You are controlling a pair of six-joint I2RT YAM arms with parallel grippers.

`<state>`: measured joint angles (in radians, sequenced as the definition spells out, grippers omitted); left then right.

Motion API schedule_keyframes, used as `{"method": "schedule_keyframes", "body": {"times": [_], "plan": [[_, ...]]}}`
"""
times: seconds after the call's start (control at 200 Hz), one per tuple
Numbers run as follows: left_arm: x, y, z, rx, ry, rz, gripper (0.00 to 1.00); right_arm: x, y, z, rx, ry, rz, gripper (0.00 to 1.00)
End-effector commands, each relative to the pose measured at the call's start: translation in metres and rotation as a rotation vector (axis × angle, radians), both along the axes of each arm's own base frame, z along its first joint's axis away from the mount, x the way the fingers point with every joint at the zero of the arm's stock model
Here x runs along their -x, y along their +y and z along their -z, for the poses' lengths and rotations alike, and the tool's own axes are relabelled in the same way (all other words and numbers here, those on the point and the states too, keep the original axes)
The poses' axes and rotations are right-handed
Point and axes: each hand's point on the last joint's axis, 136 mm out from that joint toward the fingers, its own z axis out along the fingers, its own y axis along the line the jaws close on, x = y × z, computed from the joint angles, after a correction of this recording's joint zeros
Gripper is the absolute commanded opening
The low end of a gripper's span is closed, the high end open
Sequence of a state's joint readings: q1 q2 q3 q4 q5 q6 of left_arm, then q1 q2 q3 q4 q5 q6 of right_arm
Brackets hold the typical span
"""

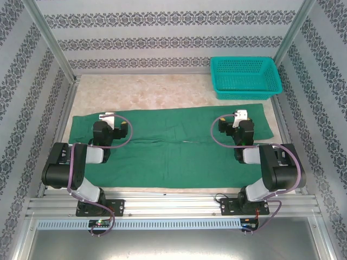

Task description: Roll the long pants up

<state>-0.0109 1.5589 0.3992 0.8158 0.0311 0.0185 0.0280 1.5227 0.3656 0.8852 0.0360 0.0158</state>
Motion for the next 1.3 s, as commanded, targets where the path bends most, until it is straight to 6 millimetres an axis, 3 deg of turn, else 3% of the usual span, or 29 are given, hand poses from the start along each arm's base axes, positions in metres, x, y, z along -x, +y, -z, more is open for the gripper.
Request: {"method": "schedule_keyframes", "body": {"times": [0.0, 1.149, 1.229, 1.294], "plan": [[-0.006, 0.002, -0.007, 0.017, -0.020, -0.001, 1.00, -0.006, 0.000, -0.014, -0.009, -0.040, -0.004, 0.98], [-0.006, 0.002, -0.008, 0.016, -0.024, -0.004, 1.00, -0.006, 0.000, -0.014, -0.007, -0.038, -0.002, 0.98], [-0.007, 0.014, -0.017, 0.003, 0.016, -0.077, 1.00, -0.005, -0.015, -0.018, -0.007, -0.033, 0.091, 0.98], [-0.013, 0.039, -0.030, -0.035, 0.123, -0.226, 1.00, -0.006, -0.016, -0.021, -0.007, -0.033, 0.099, 0.98]]}}
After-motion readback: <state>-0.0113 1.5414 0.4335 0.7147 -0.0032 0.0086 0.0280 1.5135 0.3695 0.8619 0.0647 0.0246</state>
